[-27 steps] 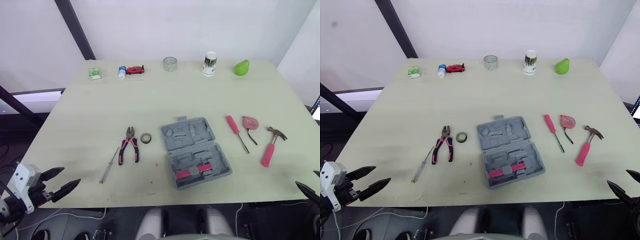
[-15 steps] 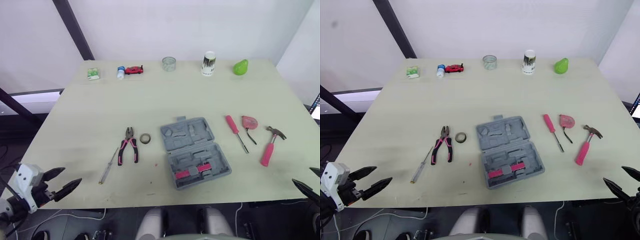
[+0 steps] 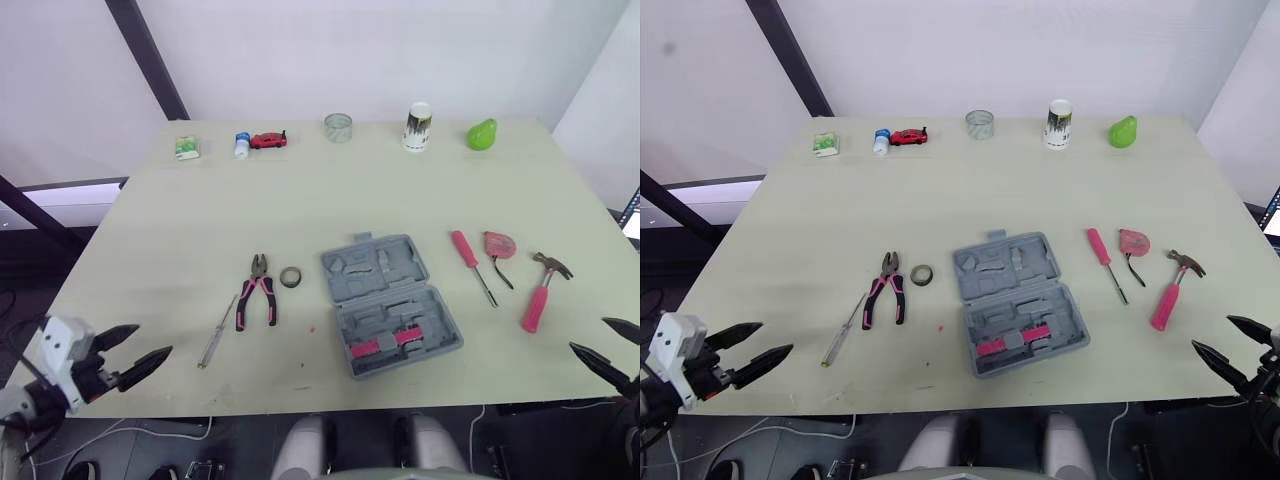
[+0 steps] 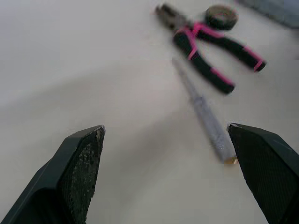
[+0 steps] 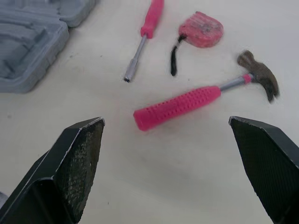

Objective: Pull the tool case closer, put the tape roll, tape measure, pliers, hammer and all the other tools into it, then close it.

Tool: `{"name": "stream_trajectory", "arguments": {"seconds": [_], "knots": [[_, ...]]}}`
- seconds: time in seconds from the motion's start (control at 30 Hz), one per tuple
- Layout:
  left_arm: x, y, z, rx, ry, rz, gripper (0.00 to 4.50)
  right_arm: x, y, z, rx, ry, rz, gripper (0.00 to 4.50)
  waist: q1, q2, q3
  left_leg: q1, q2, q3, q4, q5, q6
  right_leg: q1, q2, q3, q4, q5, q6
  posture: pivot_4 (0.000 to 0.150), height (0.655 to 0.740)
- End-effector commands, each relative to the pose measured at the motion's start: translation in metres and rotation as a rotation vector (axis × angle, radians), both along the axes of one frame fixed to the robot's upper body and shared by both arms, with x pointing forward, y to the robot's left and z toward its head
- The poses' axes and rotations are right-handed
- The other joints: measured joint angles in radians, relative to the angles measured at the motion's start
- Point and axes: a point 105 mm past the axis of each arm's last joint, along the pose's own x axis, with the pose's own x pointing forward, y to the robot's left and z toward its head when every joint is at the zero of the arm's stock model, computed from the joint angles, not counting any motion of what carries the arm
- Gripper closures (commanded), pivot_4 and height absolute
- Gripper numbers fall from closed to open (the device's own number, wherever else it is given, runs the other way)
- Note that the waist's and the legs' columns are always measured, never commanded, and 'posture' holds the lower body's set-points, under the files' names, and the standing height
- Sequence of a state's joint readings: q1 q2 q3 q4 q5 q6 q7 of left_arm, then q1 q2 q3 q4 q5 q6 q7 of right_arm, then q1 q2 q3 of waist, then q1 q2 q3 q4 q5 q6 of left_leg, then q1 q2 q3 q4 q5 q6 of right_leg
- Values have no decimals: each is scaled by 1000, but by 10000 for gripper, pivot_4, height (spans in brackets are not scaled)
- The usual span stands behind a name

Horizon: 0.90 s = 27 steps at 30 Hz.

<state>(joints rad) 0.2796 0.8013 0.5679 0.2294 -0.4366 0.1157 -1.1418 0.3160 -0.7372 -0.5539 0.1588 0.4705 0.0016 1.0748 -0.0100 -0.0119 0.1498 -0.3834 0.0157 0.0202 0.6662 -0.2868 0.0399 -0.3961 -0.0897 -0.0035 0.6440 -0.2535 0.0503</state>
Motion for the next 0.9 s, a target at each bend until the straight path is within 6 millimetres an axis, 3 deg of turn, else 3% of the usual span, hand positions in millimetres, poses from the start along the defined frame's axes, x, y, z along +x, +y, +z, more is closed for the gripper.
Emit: {"name": "stream_trajectory", "arguments": {"seconds": [0.03, 0.2, 0.33, 0.5, 0.63, 0.67, 0.83, 0.9], "knots": [[25, -31, 20, 32, -58, -107, 350, 27, 14, 21, -30, -52, 31, 0, 0, 0, 0, 0, 0, 0, 0, 0, 0, 0, 0, 0, 0, 0, 0, 1500, 7400], [49, -82, 33, 20, -68, -271, 350, 60, 44, 32, -70, -35, 108, 0, -1, 1, 1, -1, 0, 0, 0, 0, 0, 0, 0, -1, 0, 0, 0, 1500, 7400], [58, -103, 34, 23, -57, -340, 350, 75, 69, 44, -23, -54, 216, 0, -2, 1, 1, -1, 0, 0, 0, 0, 0, 0, 1, -2, 0, 1, 0, 1500, 7400], [81, -143, 32, -12, -41, -481, 350, 113, 107, 44, -85, -25, 340, 0, -1, 2, 3, -3, -1, -1, 3, 1, 0, -1, 3, -3, 1, 3, 2, 1500, 7400], [82, -159, 23, -17, 10, -576, 0, 128, 125, 35, -112, 4, 411, 9497, -1, 2, 3, -3, -4, 0, 4, 1, 1, 0, 11, -6, 1, 5, 5, 1500, 7400], [82, -162, 20, -14, 22, -597, 5394, 130, 129, 32, -117, 17, 428, 17217, -1, 2, 3, -4, -4, 0, 4, 1, 1, -1, 11, -6, 1, 5, 5, 1500, 7400], [83, -168, 4, 16, 58, -663, 29685, 138, 141, 13, -192, 63, 495, 43030, -2, 2, 3, -17, -6, 1, 7, 3, -3, -13, 12, -5, 3, 5, 6, 1500, 7400], [86, -169, -3, 30, 66, -678, 38982, 141, 146, 7, -209, 80, 518, 45000, -2, 2, 3, -17, -7, 1, 7, 3, -3, -13, 12, -5, 3, 6, 7, 1500, 7400]]}}
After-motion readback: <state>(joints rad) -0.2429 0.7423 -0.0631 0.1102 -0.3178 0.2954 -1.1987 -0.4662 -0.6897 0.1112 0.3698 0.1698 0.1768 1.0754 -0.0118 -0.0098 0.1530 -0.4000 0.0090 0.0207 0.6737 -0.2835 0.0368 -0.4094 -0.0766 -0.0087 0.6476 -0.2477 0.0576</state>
